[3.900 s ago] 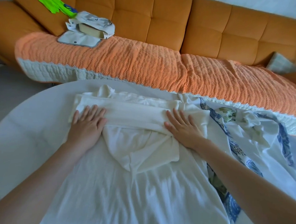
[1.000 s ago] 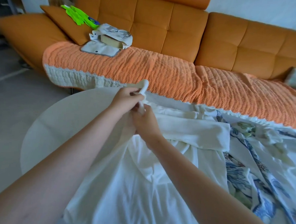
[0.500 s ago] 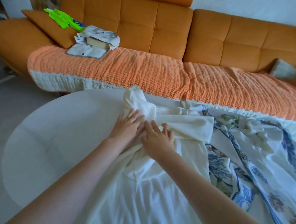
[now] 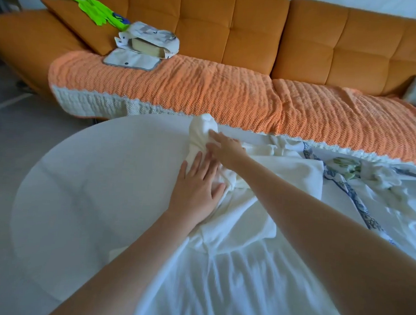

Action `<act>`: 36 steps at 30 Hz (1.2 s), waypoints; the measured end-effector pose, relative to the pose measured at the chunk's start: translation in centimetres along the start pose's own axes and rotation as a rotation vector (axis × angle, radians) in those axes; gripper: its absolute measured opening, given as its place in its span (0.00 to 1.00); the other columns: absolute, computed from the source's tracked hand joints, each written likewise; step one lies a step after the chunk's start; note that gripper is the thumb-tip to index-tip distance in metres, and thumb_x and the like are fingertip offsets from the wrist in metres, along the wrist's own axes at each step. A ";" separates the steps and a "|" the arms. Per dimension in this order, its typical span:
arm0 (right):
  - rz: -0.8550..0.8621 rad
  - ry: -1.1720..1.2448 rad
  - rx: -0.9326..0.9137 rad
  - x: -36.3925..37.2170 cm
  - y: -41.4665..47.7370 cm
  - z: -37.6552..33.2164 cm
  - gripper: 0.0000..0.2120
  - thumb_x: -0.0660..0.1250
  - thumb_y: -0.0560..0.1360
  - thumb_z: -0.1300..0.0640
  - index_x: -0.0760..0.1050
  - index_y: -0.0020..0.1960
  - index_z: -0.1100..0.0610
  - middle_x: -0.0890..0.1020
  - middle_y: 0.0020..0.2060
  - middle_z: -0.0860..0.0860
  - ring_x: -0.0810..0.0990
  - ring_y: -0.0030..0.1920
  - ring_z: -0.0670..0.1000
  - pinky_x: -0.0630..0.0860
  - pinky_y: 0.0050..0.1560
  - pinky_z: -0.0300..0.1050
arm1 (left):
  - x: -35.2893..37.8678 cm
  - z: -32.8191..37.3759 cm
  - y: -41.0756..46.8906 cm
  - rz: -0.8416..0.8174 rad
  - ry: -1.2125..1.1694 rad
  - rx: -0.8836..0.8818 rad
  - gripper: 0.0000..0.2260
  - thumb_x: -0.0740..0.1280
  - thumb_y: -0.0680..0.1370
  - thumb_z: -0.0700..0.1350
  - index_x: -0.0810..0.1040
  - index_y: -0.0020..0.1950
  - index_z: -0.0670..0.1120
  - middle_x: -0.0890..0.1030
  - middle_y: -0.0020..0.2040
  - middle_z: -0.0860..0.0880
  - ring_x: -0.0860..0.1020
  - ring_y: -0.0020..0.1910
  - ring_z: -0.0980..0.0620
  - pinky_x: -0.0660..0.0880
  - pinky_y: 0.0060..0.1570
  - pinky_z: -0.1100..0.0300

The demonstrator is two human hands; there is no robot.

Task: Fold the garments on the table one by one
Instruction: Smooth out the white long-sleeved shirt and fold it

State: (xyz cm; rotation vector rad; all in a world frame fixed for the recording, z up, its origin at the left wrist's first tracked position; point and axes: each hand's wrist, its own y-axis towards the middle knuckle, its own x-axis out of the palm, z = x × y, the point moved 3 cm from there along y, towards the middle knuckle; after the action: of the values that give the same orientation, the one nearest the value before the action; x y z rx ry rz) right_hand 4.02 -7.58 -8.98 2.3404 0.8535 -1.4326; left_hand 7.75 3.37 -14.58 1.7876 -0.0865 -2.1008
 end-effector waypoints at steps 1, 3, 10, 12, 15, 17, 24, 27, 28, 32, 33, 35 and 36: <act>0.005 0.020 0.021 0.3 0.6 0.2 0.24 0.57 0.80 0.50 0.58 0.74 0.45 0.68 0.70 0.54 0.65 0.68 0.59 0.63 0.67 0.55 | 0.0 0.0 0.0 0.010 -0.013 -0.010 0.34 0.39 0.73 0.62 0.56 0.76 0.48 0.54 0.77 0.48 0.52 0.76 0.49 0.47 0.72 0.46; 0.128 0.060 0.005 0.4 1.3 0.2 0.21 0.61 0.79 0.54 0.65 0.71 0.48 0.72 0.65 0.55 0.65 0.66 0.58 0.62 0.66 0.50 | -0.3 -0.1 -0.2 0.046 -0.042 -0.038 0.34 0.40 0.73 0.61 0.55 0.77 0.49 0.53 0.77 0.48 0.51 0.76 0.50 0.46 0.73 0.47; 0.392 -0.211 -0.048 1.2 2.8 0.8 0.16 0.55 0.80 0.60 0.74 0.64 0.51 0.70 0.62 0.54 0.62 0.64 0.58 0.61 0.64 0.47 | -0.3 -0.6 -0.6 0.051 -0.109 -0.165 0.36 0.37 0.71 0.61 0.50 0.77 0.48 0.51 0.78 0.51 0.48 0.76 0.55 0.47 0.73 0.52; 0.208 -0.291 0.081 2.2 3.0 2.3 0.18 0.49 0.82 0.53 0.69 0.68 0.50 0.62 0.71 0.58 0.54 0.72 0.60 0.54 0.69 0.52 | 0.1 -0.6 -0.5 0.014 -0.077 -0.203 0.39 0.34 0.69 0.61 0.51 0.77 0.49 0.48 0.78 0.51 0.46 0.76 0.55 0.47 0.73 0.49; 0.347 -0.225 -0.072 1.0 2.6 1.1 0.22 0.47 0.83 0.53 0.54 0.76 0.52 0.48 0.77 0.54 0.42 0.76 0.57 0.44 0.74 0.53 | 0.3 -0.6 -0.6 0.002 -0.056 -0.205 0.38 0.34 0.69 0.62 0.52 0.77 0.50 0.48 0.78 0.50 0.46 0.76 0.53 0.48 0.73 0.48; 0.337 -0.158 -0.328 0.6 2.0 -0.7 0.23 0.47 0.83 0.51 0.51 0.77 0.51 0.49 0.77 0.51 0.42 0.76 0.54 0.42 0.74 0.52 | 0.3 -0.7 -0.7 0.016 -0.059 -0.201 0.37 0.35 0.69 0.62 0.53 0.77 0.50 0.50 0.78 0.50 0.48 0.76 0.53 0.49 0.72 0.48; -0.184 -0.176 -0.206 4.5 3.8 0.5 0.24 0.39 0.82 0.44 0.44 0.76 0.45 0.45 0.77 0.46 0.39 0.76 0.48 0.40 0.74 0.50 | 0.4 -0.7 -0.6 -0.001 -0.061 -0.212 0.36 0.38 0.73 0.62 0.50 0.77 0.47 0.51 0.78 0.49 0.48 0.76 0.53 0.50 0.73 0.49; -0.189 -0.131 -0.188 4.7 4.1 0.4 0.25 0.38 0.81 0.43 0.43 0.77 0.45 0.45 0.77 0.44 0.39 0.76 0.47 0.39 0.74 0.48 | 0.5 -0.8 -0.7 -0.003 -0.054 -0.216 0.36 0.37 0.71 0.62 0.48 0.77 0.47 0.50 0.78 0.50 0.48 0.76 0.53 0.49 0.73 0.49; -0.186 -0.110 -0.186 4.7 3.9 0.5 0.25 0.38 0.81 0.43 0.43 0.77 0.46 0.45 0.76 0.44 0.39 0.76 0.47 0.39 0.73 0.47 | 0.5 -0.8 -0.7 -0.011 -0.052 -0.218 0.34 0.40 0.74 0.62 0.48 0.78 0.48 0.49 0.78 0.50 0.47 0.76 0.53 0.49 0.73 0.49; -0.156 0.096 -0.123 3.0 2.9 0.8 0.24 0.47 0.83 0.55 0.45 0.77 0.55 0.45 0.77 0.51 0.41 0.76 0.52 0.43 0.74 0.48 | 0.5 -0.6 -0.6 -0.095 -0.053 -0.192 0.28 0.51 0.80 0.57 0.49 0.77 0.50 0.45 0.78 0.50 0.43 0.76 0.53 0.45 0.74 0.46; -0.125 0.197 -0.116 1.7 2.2 1.1 0.23 0.49 0.83 0.58 0.49 0.77 0.56 0.48 0.77 0.52 0.45 0.76 0.52 0.45 0.74 0.47 | 0.3 -0.7 -0.5 -0.124 -0.049 -0.179 0.27 0.50 0.80 0.57 0.49 0.77 0.50 0.43 0.78 0.50 0.42 0.76 0.53 0.45 0.73 0.46; -0.032 0.329 -0.119 -0.9 -0.4 2.8 0.21 0.53 0.82 0.55 0.59 0.74 0.54 0.56 0.76 0.50 0.53 0.75 0.50 0.50 0.73 0.46 | 0.0 -1.3 -0.4 -0.197 -0.042 -0.172 0.27 0.48 0.81 0.58 0.48 0.77 0.51 0.40 0.78 0.50 0.40 0.76 0.53 0.43 0.73 0.44; -0.001 0.260 -0.144 -2.2 -2.1 4.0 0.20 0.53 0.82 0.54 0.61 0.74 0.53 0.57 0.75 0.48 0.54 0.75 0.49 0.50 0.73 0.46 | -0.2 -1.5 -0.5 -0.226 -0.031 -0.173 0.27 0.47 0.81 0.58 0.46 0.78 0.51 0.39 0.77 0.50 0.38 0.76 0.53 0.41 0.73 0.43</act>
State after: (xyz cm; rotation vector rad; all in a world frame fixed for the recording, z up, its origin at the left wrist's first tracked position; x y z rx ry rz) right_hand -0.86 -8.66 -8.79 2.4468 0.9886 -1.0423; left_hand 9.11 4.15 -14.82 1.7300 0.2935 -2.2123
